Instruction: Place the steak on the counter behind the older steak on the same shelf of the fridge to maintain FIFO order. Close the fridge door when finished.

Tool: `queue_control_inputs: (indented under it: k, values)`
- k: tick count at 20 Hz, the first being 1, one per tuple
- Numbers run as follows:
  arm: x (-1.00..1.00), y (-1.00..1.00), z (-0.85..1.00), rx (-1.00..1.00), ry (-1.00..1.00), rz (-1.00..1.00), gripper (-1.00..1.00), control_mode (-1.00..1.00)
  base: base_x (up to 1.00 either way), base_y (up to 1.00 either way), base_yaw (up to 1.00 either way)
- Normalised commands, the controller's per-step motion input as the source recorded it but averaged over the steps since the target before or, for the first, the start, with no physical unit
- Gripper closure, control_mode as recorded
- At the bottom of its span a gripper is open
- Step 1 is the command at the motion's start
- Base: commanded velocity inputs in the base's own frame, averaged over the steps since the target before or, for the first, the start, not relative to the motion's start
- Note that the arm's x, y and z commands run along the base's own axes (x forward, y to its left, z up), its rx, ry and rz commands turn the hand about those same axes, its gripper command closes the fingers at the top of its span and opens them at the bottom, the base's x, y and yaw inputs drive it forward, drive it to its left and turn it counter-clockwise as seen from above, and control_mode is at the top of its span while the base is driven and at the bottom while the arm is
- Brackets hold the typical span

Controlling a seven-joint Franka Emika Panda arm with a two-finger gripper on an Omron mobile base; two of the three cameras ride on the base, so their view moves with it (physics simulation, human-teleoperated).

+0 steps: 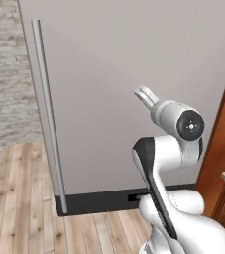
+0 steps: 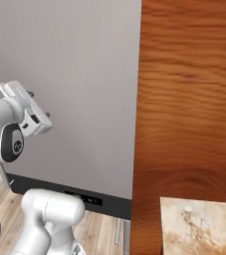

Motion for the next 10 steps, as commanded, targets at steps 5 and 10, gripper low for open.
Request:
queue_control_inputs:
  k: [5,10]
  values:
    - [0.5,0.0,-0.02,-0.02,-0.17,-0.19,-1.0,-1.0,0.0,0.0,0.0]
    - [0.52,0.0,0.0,0.0,-0.04,-0.3,-1.0,-1.0,0.0,0.0,0.0]
